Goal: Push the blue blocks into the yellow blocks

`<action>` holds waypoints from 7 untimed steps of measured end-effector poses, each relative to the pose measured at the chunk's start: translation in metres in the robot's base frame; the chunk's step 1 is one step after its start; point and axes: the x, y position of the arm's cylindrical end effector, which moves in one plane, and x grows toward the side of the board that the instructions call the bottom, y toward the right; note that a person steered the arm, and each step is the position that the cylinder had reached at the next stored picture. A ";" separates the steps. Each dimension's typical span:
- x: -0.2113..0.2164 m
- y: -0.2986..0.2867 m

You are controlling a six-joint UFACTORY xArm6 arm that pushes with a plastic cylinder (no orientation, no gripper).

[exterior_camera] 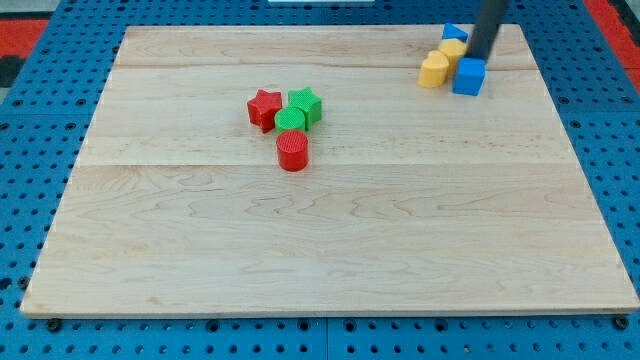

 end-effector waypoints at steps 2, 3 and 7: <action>-0.005 0.009; -0.012 -0.031; -0.077 0.054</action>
